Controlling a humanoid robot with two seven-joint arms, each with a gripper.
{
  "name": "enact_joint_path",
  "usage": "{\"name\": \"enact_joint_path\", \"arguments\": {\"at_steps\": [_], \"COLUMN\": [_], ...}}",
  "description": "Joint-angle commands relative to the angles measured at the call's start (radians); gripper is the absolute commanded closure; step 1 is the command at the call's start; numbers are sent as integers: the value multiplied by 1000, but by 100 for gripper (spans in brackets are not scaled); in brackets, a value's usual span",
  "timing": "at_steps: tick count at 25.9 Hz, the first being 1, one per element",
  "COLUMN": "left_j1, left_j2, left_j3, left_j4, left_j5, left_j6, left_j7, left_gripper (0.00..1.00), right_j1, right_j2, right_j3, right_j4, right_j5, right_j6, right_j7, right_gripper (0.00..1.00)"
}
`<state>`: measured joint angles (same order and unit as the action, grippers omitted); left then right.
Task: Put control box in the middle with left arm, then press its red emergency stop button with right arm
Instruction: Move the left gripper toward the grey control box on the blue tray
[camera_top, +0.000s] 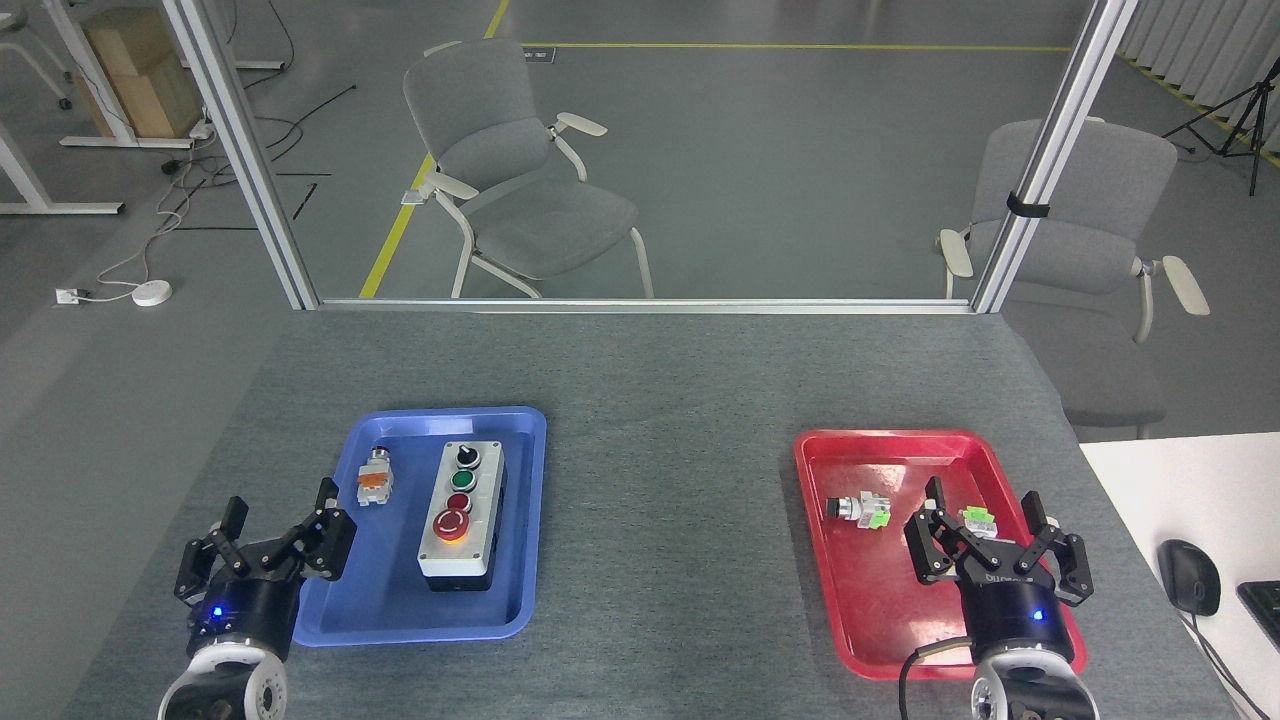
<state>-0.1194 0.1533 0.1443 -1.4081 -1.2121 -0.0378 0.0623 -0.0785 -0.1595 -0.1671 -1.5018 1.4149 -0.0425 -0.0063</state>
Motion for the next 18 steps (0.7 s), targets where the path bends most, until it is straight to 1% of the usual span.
{"name": "enact_joint_path", "arguments": {"at_steps": [1, 4, 10, 11, 13, 14, 16, 18], "left_j1": [3, 7, 43, 64, 92, 106, 119, 118], "left_j2": [-1, -1, -9, -15, -18, -18, -15, -20], "left_j3": [1, 1, -12, -25, -46, -58, -103, -147], "left_j4": [-2, -2, -9, -12, -25, -31, -22, -8], "left_j5": [2, 3, 5, 3, 2, -10, -46, -162], "left_j6": [-2, -2, -22, -36, -96, -123, -129, -109], "left_j7": [4, 53, 53, 54, 67, 70, 80, 93], "left_gripper": [1, 1, 1, 1, 1, 1, 1, 1], "right_j1": [-1, -1, -1, -1, 0, 0, 0, -1], "right_j2": [-2, -2, -3, -5, -6, -6, -8, -8], "right_j3": [0, 0, 0, 0, 0, 0, 0, 0], "right_j4": [0, 0, 0, 0, 0, 0, 0, 0], "right_j5": [1, -1, 1, 1, -1, 1, 1, -1], "right_j6": [0, 0, 0, 0, 0, 0, 0, 0], "right_j7": [0, 0, 0, 0, 0, 0, 0, 0], "right_gripper": [1, 1, 1, 1, 1, 1, 1, 1]}}
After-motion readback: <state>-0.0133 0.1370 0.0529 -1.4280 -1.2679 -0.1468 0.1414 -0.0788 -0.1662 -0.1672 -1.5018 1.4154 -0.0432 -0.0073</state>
